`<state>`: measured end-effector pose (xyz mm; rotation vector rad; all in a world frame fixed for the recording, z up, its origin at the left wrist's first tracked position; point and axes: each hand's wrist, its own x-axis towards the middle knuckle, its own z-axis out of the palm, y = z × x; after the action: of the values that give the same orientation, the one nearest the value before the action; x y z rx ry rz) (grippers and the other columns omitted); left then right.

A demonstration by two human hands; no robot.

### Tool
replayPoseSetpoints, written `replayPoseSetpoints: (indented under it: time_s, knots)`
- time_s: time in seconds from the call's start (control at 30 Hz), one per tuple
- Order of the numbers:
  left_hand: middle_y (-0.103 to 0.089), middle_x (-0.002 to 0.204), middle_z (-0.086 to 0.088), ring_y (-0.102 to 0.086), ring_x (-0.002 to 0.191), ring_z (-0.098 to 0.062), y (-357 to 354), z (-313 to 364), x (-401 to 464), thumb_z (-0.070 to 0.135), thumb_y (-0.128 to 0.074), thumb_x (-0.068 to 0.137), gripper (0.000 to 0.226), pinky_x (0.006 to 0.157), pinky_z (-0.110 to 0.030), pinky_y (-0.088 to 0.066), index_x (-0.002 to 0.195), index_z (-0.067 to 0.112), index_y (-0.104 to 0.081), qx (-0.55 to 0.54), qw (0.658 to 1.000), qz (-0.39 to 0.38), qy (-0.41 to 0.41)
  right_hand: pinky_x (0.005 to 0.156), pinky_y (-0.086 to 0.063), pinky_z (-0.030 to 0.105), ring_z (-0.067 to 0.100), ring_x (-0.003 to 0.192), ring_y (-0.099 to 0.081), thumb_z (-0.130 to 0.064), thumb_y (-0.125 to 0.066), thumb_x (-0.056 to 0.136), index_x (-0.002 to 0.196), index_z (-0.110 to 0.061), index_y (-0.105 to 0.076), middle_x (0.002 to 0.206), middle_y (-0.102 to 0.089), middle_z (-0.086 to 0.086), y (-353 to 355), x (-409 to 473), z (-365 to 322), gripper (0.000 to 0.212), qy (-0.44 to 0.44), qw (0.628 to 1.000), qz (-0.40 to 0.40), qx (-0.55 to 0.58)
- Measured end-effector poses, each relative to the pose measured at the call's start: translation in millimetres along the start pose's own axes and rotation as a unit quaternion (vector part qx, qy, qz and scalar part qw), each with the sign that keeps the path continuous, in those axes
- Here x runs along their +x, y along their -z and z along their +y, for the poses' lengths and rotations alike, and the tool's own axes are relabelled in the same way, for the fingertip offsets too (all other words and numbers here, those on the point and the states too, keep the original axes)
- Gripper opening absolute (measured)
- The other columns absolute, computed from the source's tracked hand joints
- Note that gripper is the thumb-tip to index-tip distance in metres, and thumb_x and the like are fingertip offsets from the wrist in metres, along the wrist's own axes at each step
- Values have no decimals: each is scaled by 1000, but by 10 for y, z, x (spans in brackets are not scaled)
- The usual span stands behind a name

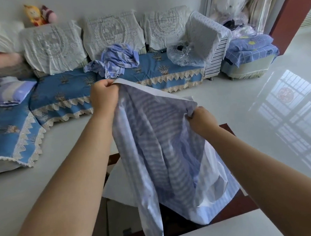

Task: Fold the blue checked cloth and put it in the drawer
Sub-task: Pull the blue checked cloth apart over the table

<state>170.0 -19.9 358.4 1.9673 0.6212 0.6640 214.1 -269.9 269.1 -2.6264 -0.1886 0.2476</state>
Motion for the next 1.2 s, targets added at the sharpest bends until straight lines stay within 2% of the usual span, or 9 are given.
replayPoseSetpoints:
  time_s: [0.13, 0.23, 0.37, 0.53, 0.63, 0.77, 0.97, 1.1, 1.2]
  knots:
    - [-63, 82, 3, -51, 65, -14, -99, 27, -37, 8, -49, 88, 27, 52, -23, -41, 102, 20, -68, -75, 993, -40, 81, 88, -46, 46, 39, 106, -57, -44, -39, 95, 135, -11, -27, 119, -59, 20, -54, -73, -160, 53, -21, 998, 12, 55]
    - [-64, 108, 4, -58, 81, -11, -153, -32, -112, 4, -48, 86, 40, 68, -24, -49, 119, 19, -65, -102, 991, -55, 61, 90, -45, 47, 39, 103, -58, -35, -41, 94, 128, -9, -31, 115, -61, 20, -167, -122, -163, 44, -33, 996, -8, 77]
    - [-66, 82, 5, -56, 68, -8, -124, -65, -107, 5, -55, 82, 30, 54, -9, -42, 105, 16, -71, -59, 993, -94, 38, 83, -44, 37, 37, 104, -58, -29, -41, 94, 122, -8, -48, 112, -60, 14, -296, -131, -66, 35, -71, 988, 8, 138]
    - [-70, 77, -2, -60, 74, -18, 120, -228, -51, 18, -72, 79, 7, 74, -28, -49, 85, 15, -74, 88, 949, -295, 72, 61, -33, 29, 19, 73, -44, -12, -36, 97, 86, -10, -55, 78, -49, 11, -262, -104, 39, 22, -94, 925, 83, 359]
    - [-71, 79, -6, -64, 72, -19, 298, -462, 4, 29, -76, 78, 21, 77, -35, -54, 86, 10, -73, 115, 908, -391, 102, 47, -35, 20, 16, 57, -38, -10, -38, 97, 70, -11, -47, 63, -42, 5, -71, -45, -47, 29, -71, 906, 69, 411]
    - [-51, 62, -3, -43, 59, -14, 492, -890, 13, 49, -68, 80, 40, 53, -26, -31, 68, 12, -57, 183, 936, -297, 55, 45, -27, 24, 17, 53, -33, -16, -48, 95, 66, -11, -48, 58, -39, 7, 203, 106, -202, 29, -31, 950, 30, 309]
    - [-52, 78, -9, -48, 61, -21, 551, -1496, -270, 56, -34, 95, 56, 65, -30, -39, 86, 6, -58, 318, 893, -264, 180, 53, -30, 29, 22, 60, -35, -16, -49, 93, 54, -12, -41, 57, -40, 6, 275, 220, -242, 40, -31, 975, 23, 221]
    - [-50, 130, -10, -59, 105, -34, 547, -1787, -635, 56, -43, 93, 63, 66, -38, -58, 137, 12, -42, 67, 886, -192, 418, 53, -29, 29, 19, 71, -38, -16, -50, 93, 63, -7, -49, 65, -44, 11, 144, 180, -241, 32, -17, 976, 5, 218]
    - [-39, 145, -2, -50, 121, -29, 528, -2051, -901, 34, -50, 97, 45, 80, -42, -53, 139, 27, -39, -207, 837, -129, 489, 68, -41, 28, 18, 78, -55, -30, -54, 93, 87, -4, -69, 83, -66, 13, 107, 62, -251, 31, 47, 984, -129, 112]
